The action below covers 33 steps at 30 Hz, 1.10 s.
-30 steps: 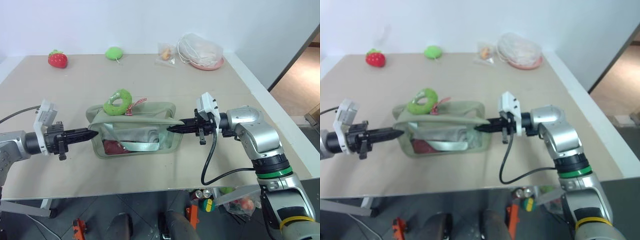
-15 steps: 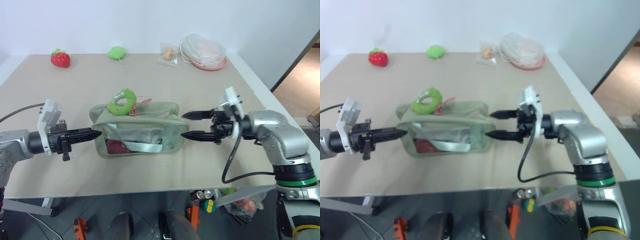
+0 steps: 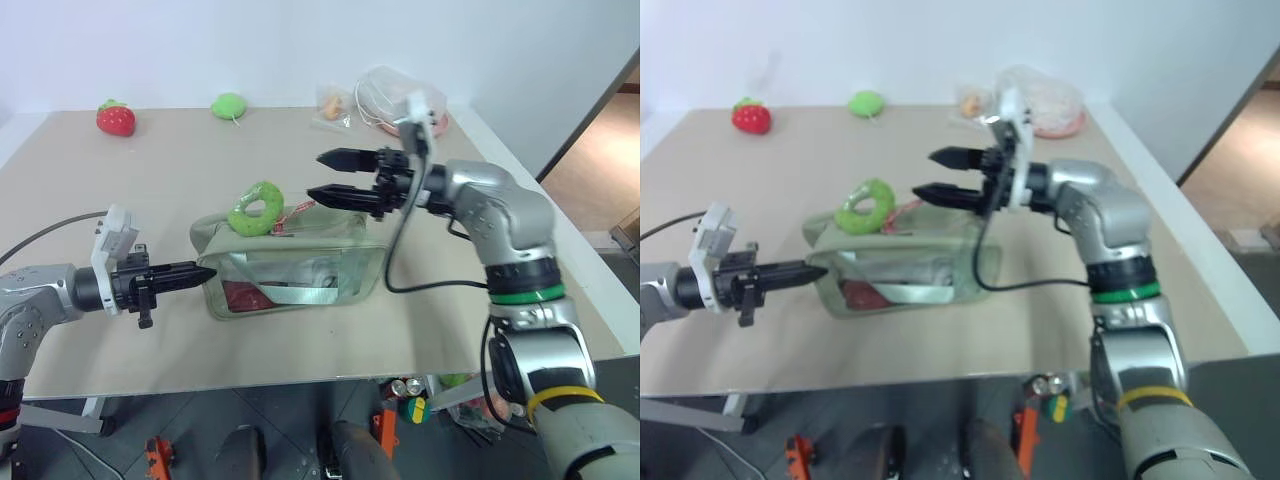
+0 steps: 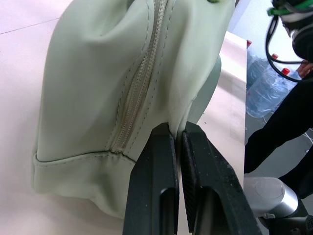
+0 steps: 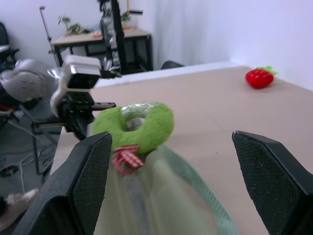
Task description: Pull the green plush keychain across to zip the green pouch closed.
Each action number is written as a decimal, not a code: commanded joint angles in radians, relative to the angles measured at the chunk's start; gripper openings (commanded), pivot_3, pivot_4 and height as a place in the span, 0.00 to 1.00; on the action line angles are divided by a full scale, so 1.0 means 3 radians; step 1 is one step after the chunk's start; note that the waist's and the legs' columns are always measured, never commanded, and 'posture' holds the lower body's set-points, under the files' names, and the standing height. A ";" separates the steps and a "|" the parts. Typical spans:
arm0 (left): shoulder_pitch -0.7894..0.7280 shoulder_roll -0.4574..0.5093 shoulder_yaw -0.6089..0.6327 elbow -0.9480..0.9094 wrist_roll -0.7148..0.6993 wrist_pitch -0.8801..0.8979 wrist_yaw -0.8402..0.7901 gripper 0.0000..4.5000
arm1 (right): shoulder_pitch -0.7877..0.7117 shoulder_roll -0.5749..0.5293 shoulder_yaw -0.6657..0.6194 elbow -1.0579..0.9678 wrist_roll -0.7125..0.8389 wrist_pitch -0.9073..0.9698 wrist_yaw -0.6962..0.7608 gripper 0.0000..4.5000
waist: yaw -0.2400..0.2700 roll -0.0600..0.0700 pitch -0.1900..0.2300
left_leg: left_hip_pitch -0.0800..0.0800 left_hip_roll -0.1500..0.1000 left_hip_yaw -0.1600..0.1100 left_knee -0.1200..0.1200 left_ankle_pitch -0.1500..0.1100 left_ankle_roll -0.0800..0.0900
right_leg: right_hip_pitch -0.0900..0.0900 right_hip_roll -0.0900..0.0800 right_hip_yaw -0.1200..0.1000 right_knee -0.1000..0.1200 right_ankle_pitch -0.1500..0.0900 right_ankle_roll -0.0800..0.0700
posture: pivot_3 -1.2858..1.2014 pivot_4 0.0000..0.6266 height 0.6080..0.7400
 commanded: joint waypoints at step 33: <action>0.0162 -0.0135 0.0062 -0.0179 -0.0072 -0.0120 0.0170 0.00 | -0.0189 0.0291 0.0177 0.0466 -0.0503 -0.0573 0.0741 0.01 | 0.0013 -0.0001 0.0000 | -0.0009 -0.0005 -0.0012 0.0004 -0.0001 -0.0001 | 0.0001 -0.0013 -0.0011 0.0000 -0.0005 0.0002 | 0.52 0.24 1.00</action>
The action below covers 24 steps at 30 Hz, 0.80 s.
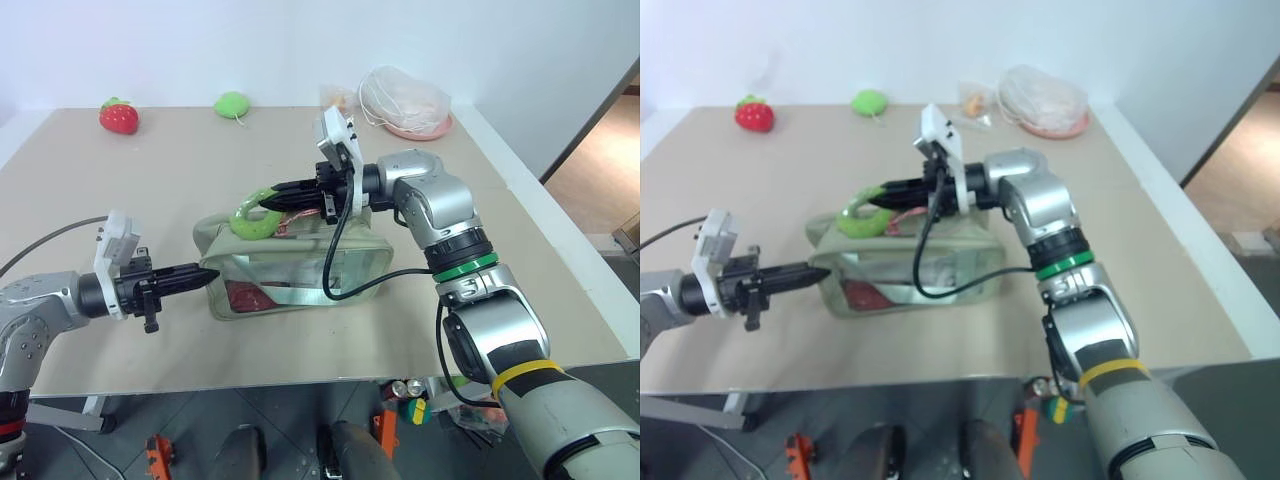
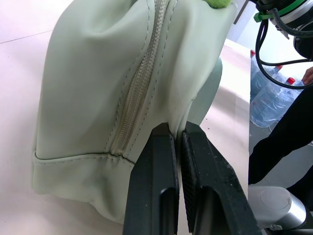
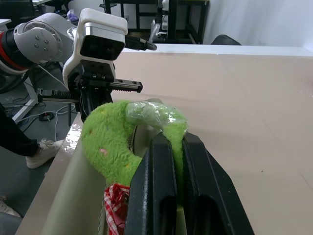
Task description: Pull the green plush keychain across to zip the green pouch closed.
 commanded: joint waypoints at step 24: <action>0.0009 -0.0010 0.0021 -0.0011 -0.0051 0.0045 0.0035 0.00 | 0.1447 -0.1767 -0.0701 -0.0820 -0.0310 -0.0211 -0.0670 0.01 | 0.0002 0.0001 0.0000 | 0.0003 -0.0015 0.0005 -0.0001 0.0000 0.0001 | 0.0004 -0.0005 0.0009 -0.0002 -0.0004 0.0010 | 0.52 0.24 1.00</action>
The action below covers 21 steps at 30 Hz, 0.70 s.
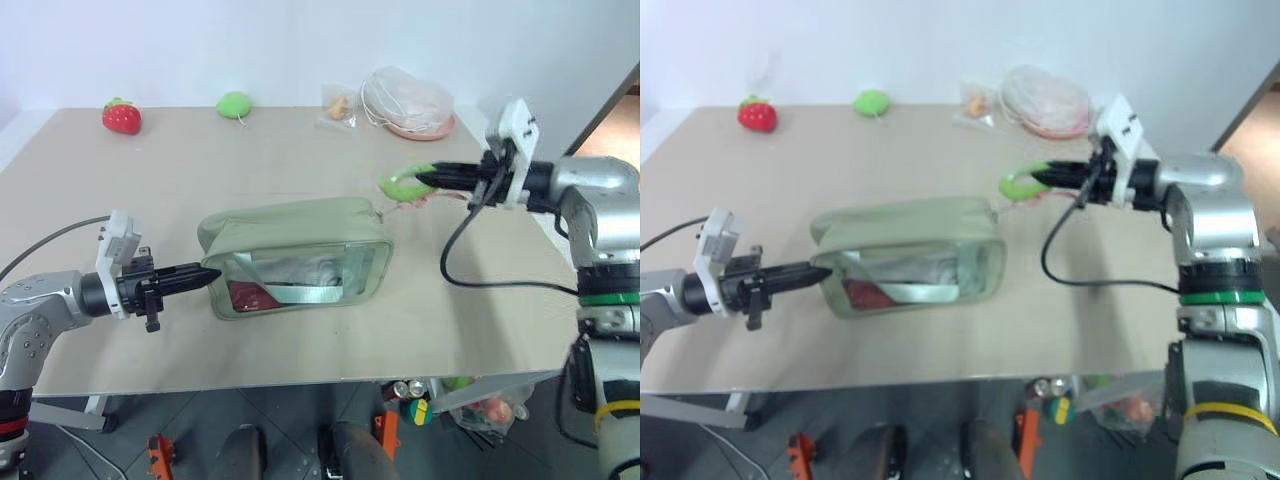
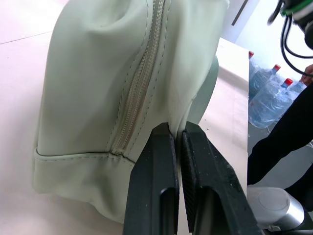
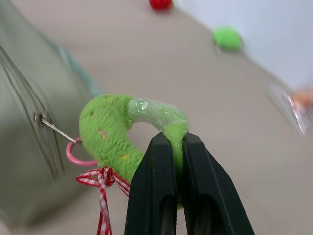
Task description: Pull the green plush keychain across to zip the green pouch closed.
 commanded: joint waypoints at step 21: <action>-0.0306 -0.0056 0.0269 0.0307 -0.0364 0.0566 0.0627 0.31 | 0.0761 0.0390 -0.0412 -0.1073 0.0650 0.0822 -0.0471 0.66 | -0.0006 0.0004 0.0002 | 0.0009 0.0011 0.0002 0.0000 0.0001 0.0000 | 0.0002 0.0015 0.0003 0.0002 0.0007 -0.0004 | 0.52 0.24 1.00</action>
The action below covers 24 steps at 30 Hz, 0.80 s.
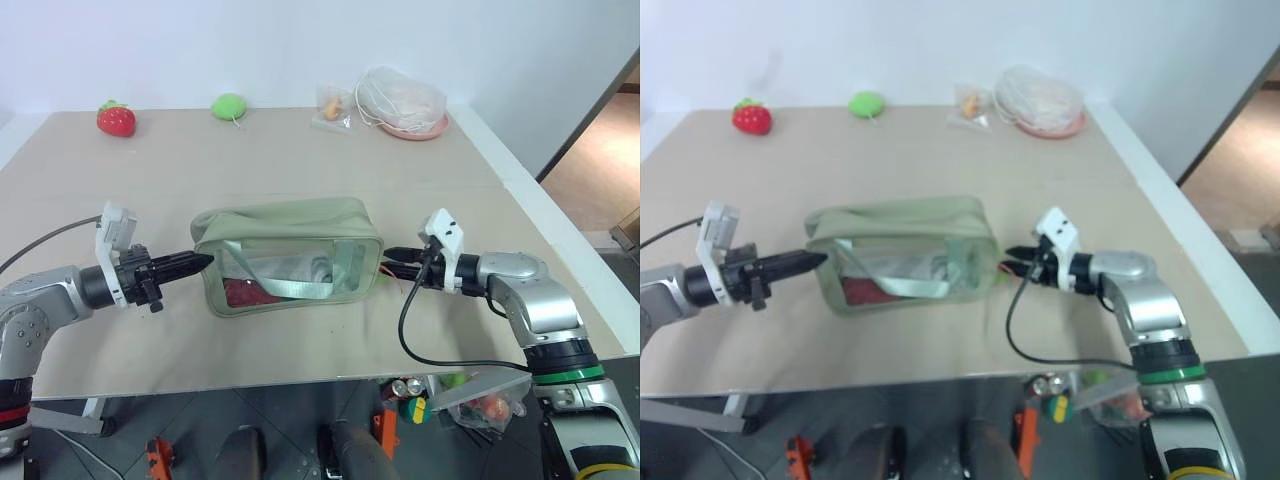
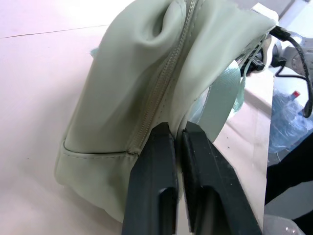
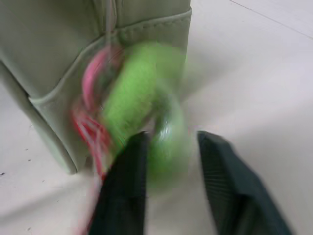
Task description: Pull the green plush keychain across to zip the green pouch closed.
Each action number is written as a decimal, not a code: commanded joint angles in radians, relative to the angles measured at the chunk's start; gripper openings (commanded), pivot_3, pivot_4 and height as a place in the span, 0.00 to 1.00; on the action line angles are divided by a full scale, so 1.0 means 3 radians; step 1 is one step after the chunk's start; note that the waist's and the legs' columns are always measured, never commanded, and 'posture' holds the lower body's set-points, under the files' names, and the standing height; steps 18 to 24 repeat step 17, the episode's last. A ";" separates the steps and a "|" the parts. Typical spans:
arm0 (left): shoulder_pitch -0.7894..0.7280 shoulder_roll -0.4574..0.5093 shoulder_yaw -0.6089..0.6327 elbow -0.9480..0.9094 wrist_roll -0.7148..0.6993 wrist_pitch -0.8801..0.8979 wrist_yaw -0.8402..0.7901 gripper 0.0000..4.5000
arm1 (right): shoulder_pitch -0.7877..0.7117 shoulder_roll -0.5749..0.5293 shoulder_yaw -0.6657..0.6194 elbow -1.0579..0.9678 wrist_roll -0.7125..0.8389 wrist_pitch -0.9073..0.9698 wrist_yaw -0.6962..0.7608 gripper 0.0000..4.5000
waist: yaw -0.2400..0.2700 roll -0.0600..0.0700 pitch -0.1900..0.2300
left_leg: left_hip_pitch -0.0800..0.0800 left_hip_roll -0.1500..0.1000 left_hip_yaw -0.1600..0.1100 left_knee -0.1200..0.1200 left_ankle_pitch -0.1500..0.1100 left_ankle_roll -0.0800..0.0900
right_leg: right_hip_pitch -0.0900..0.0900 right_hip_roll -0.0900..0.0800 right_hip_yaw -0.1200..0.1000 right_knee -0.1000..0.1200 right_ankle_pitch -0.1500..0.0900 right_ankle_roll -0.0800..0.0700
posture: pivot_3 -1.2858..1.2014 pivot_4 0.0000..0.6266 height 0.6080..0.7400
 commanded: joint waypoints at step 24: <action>0.0735 0.0219 0.1082 0.0173 -0.0182 0.0083 0.0121 0.89 | 0.0862 -0.0626 -0.1365 -0.0971 0.1284 0.0907 -0.0011 1.00 | -0.0018 -0.0002 0.0000 | 0.0020 0.0007 -0.0003 -0.0025 -0.0004 -0.0002 | 0.0002 -0.0003 0.0000 -0.0001 -0.0021 -0.0028 | 0.52 0.24 1.00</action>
